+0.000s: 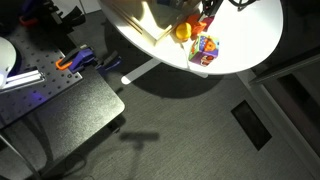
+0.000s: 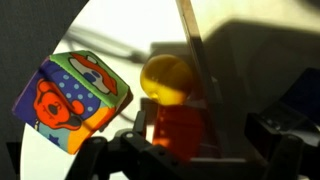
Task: Remove the orange toy block from the box
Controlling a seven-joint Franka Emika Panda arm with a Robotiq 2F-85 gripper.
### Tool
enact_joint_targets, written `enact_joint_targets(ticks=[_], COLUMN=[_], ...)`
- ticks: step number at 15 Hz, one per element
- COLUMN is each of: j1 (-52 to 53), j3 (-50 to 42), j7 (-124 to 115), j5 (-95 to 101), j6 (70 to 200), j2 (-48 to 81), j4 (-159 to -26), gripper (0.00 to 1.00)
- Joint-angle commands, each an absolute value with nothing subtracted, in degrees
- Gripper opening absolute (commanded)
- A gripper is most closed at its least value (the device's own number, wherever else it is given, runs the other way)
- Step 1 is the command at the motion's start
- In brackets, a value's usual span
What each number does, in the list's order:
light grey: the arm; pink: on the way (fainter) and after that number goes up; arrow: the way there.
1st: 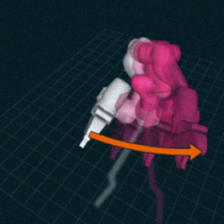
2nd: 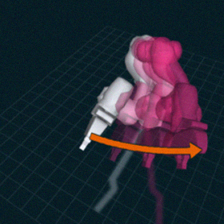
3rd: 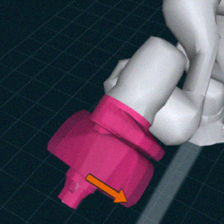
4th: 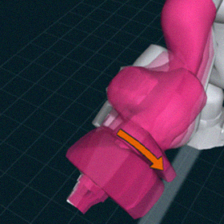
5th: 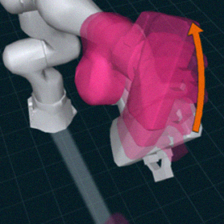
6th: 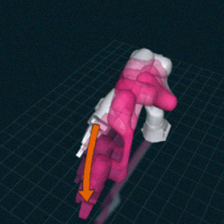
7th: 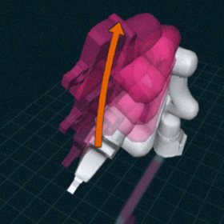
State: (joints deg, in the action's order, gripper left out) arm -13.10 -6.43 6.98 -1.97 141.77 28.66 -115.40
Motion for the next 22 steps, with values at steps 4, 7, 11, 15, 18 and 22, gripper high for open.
enact_joint_targets(ticks=[4, 7, 11, 15, 18, 22], j1=[-13.55, -12.98, -12.23, -10.48, -8.88, -7.25], j3=[-4.71, -4.51, -4.33, -4.32, -4.13, -3.92], j7=[11.94, 13.84, 16.75, 17.39, 16.57, 15.57], j5=[-2.41, -1.53, -0.66, 0.94, 2.15, 1.49], j6=[131.05, 126.52, 119.30, 112.31, 108.94, 108.83], j2=[26.58, 25.34, 22.72, 18.98, 16.01, 12.01], j4=[-115.12, -115.38, -115.77, -117.03, -118.47, -121.39], gripper=[1.00, 1.00, 1.00, 1.00, 1.00, 1.00])
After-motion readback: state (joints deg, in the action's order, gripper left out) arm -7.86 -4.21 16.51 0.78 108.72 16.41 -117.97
